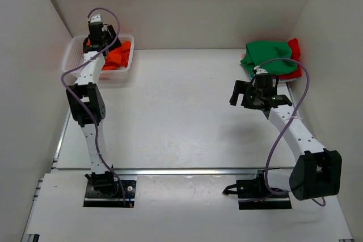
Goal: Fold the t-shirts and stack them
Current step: Grab crumpled tshirt from bin with the left arm
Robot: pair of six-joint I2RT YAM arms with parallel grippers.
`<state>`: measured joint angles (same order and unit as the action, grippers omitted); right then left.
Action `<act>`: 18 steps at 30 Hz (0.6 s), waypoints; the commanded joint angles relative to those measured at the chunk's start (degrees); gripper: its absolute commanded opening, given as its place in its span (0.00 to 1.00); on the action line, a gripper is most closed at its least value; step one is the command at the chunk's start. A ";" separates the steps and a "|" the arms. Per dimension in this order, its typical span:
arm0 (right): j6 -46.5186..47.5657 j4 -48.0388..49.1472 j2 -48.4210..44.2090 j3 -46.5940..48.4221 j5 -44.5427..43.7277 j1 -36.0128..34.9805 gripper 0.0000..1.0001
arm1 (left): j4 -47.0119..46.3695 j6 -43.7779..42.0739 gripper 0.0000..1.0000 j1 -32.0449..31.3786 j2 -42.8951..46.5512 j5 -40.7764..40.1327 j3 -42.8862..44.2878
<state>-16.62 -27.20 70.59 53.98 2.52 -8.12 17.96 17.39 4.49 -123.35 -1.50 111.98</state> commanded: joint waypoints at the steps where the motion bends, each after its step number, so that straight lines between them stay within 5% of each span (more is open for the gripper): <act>1: 1.16 3.12 1.65 3.33 1.87 -0.58 0.99 | 4.71 0.02 0.76 1.83 -8.12 -5.79 15.94; 6: 0.63 3.56 3.15 5.17 4.32 -0.14 0.99 | 14.01 2.82 0.78 2.10 -25.86 -6.68 34.67; 11: 0.01 3.47 3.15 7.02 5.30 0.48 0.99 | 13.07 4.41 0.80 2.80 -28.17 -2.65 30.85; 12: -0.08 4.25 2.89 7.19 5.38 0.47 1.00 | 13.24 4.58 0.73 2.80 -28.09 -2.37 30.40; 14: -0.69 4.87 2.72 6.41 5.65 0.82 0.99 | 12.81 4.85 0.24 2.54 -28.17 -0.79 29.87; 15: -0.34 5.05 2.89 5.80 5.74 0.56 0.99 | 12.98 4.76 0.10 3.06 -28.43 -0.35 30.05; 16: -0.60 5.31 2.89 5.70 5.91 0.82 0.99 | 13.07 4.94 0.00 2.72 -28.35 0.17 31.18; 18: -0.78 5.05 3.06 4.56 6.00 0.91 0.99 | 13.59 5.73 0.00 3.06 -27.48 0.44 33.99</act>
<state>-16.75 -24.69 74.43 59.00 7.68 -7.68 29.54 22.09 7.42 -154.85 -3.36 142.80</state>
